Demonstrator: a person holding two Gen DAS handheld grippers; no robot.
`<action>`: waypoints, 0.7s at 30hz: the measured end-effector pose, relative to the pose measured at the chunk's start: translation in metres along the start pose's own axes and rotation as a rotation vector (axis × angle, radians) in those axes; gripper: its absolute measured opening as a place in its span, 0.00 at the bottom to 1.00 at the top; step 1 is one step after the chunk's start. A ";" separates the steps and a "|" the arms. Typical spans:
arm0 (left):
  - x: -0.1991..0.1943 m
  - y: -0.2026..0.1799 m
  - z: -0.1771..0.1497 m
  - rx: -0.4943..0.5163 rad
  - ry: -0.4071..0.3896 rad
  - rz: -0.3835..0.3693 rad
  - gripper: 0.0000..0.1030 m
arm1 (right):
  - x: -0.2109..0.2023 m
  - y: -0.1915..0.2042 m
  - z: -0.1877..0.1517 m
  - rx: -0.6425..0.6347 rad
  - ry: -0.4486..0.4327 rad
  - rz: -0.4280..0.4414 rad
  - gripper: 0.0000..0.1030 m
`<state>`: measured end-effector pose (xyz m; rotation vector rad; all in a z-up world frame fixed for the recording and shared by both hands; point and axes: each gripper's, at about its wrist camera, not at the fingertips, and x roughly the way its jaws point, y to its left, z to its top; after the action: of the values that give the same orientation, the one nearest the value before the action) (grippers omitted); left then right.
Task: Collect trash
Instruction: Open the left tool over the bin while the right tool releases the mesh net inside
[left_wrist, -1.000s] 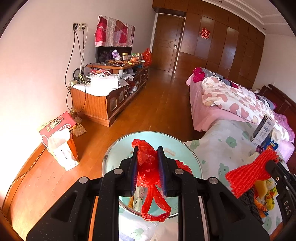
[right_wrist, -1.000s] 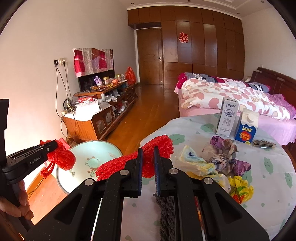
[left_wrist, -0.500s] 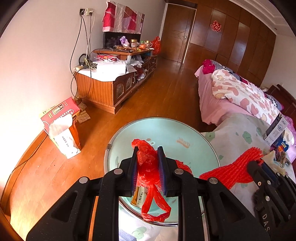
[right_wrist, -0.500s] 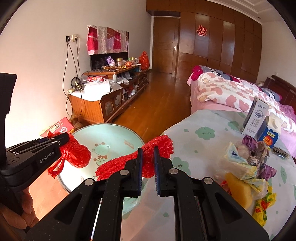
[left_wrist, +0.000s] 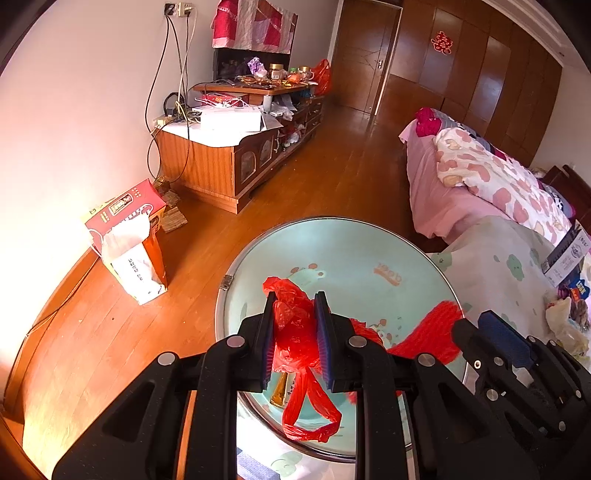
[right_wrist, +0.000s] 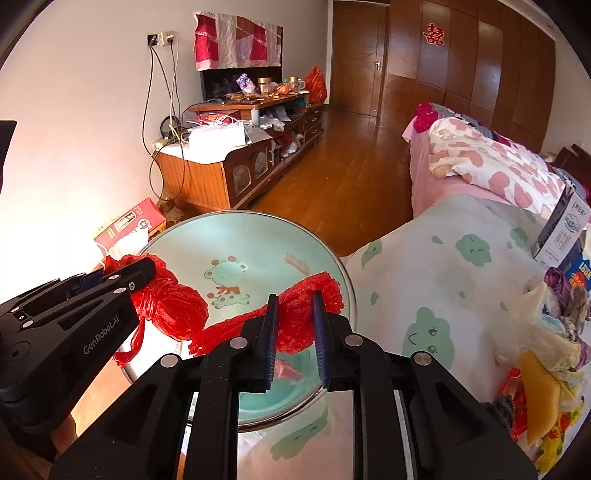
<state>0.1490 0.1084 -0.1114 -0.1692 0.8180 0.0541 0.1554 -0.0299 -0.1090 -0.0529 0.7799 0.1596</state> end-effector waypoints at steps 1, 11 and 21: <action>0.001 0.000 0.000 0.000 0.003 -0.001 0.20 | 0.001 0.000 0.000 0.008 0.002 0.003 0.26; 0.001 -0.004 -0.002 0.022 0.007 0.015 0.39 | -0.011 -0.021 -0.003 0.090 -0.048 -0.026 0.41; -0.020 -0.021 -0.002 0.084 -0.063 0.079 0.79 | -0.052 -0.040 -0.009 0.156 -0.137 -0.065 0.75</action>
<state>0.1357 0.0880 -0.0954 -0.0558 0.7625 0.0984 0.1193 -0.0769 -0.0798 0.0791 0.6511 0.0398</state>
